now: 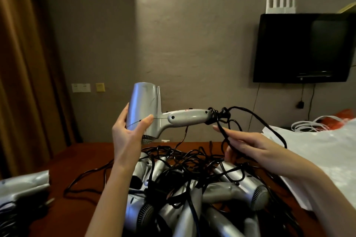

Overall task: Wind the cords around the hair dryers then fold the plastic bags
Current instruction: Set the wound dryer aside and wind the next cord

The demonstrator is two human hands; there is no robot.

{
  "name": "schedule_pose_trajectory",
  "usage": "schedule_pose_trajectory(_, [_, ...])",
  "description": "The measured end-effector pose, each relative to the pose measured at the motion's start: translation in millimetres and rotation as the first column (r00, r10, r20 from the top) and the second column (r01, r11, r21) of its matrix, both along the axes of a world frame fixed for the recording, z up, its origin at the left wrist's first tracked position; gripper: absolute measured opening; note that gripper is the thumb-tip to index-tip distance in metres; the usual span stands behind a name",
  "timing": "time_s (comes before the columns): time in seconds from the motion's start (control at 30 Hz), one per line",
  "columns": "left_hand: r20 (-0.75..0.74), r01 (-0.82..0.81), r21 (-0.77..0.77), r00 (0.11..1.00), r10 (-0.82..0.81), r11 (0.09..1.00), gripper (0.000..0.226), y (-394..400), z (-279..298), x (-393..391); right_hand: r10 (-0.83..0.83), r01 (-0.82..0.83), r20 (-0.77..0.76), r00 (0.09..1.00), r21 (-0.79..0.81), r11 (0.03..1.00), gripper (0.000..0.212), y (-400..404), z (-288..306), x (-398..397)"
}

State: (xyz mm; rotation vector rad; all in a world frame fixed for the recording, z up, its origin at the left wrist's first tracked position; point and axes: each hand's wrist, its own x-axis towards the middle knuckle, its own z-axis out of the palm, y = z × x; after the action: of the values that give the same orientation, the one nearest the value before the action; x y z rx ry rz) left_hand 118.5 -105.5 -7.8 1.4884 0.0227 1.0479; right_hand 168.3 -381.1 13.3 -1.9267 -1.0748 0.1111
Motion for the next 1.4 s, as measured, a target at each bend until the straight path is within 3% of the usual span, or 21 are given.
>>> schedule_pose_trajectory(0.07, [0.003,-0.001,-0.010,1.000,0.001,1.000,0.109,-3,2,-1,0.017,-0.018,-0.017,1.000,-0.044,0.999,0.044,-3,1,-2])
schedule_pose_trajectory(0.23, [-0.050,0.073,-0.087,0.996,-0.078,0.993,0.099,-8,1,2,0.056,-0.057,0.027,0.998,0.032,0.998,0.041,14,-8,-3])
schedule_pose_trajectory(0.37, [-0.119,0.178,-0.092,0.975,-0.189,0.980,0.075,-4,0,4,-0.130,0.168,0.278,0.952,-0.117,0.979,0.034,17,-19,6])
schedule_pose_trajectory(0.43, [-0.163,0.263,-0.127,0.946,-0.281,0.957,0.083,1,0,5,-0.225,0.281,0.378,0.898,-0.100,0.955,0.023,17,-18,4])
schedule_pose_trajectory(0.53, [-0.227,0.407,-0.140,0.874,-0.430,0.902,0.069,2,0,3,-0.318,0.368,0.556,0.768,0.024,0.929,0.016,15,-19,6])
schedule_pose_trajectory(0.57, [-0.254,0.444,-0.140,0.848,-0.466,0.885,0.066,0,1,2,-0.323,0.329,0.531,0.783,0.086,0.940,0.017,12,-23,11])
schedule_pose_trajectory(0.67, [-0.309,0.513,-0.126,0.793,-0.525,0.849,0.058,-4,-1,0,-0.184,0.182,0.134,0.974,0.029,0.983,0.027,-2,-26,22])
schedule_pose_trajectory(0.73, [-0.326,0.552,-0.110,0.766,-0.554,0.827,0.057,-5,0,-3,-0.064,0.067,-0.054,0.996,0.055,0.996,0.019,-2,-21,25])
schedule_pose_trajectory(0.8, [-0.326,0.572,-0.076,0.760,-0.562,0.817,0.056,-6,2,-4,-0.084,0.099,-0.146,0.986,0.102,0.990,0.015,2,-6,17])
schedule_pose_trajectory(0.9, [-0.290,0.538,-0.010,0.805,-0.517,0.843,0.051,-2,5,-5,-0.022,0.077,-0.215,0.976,0.254,0.964,0.017,-13,7,-2])
schedule_pose_trajectory(1.0, [-0.275,0.477,0.105,0.857,-0.435,0.873,0.052,6,7,-7,-0.080,0.119,-0.158,0.984,0.260,0.958,0.017,-17,18,-16])
schedule_pose_trajectory(1.07, [-0.256,0.426,0.156,0.889,-0.380,0.891,0.057,8,7,-8,-0.204,0.182,0.083,0.975,0.220,0.958,0.019,-8,18,-24])
schedule_pose_trajectory(1.13, [-0.214,0.354,0.191,0.925,-0.313,0.915,0.066,9,7,-9,-0.378,0.314,0.340,0.861,0.227,0.922,0.019,4,14,-27])
schedule_pose_trajectory(1.17, [-0.186,0.309,0.199,0.944,-0.274,0.930,0.068,8,7,-10,-0.434,0.353,0.396,0.809,0.262,0.898,0.018,10,11,-27])
schedule_pose_trajectory(1.27, [-0.107,0.184,0.184,0.980,-0.166,0.966,0.074,6,7,-10,-0.489,0.365,0.357,0.796,0.362,0.858,0.017,23,5,-31])
schedule_pose_trajectory(1.4, [-0.041,0.065,0.156,0.997,-0.059,0.986,0.076,6,3,-5,-0.393,0.335,0.171,0.903,0.293,0.896,0.021,28,-4,-24])
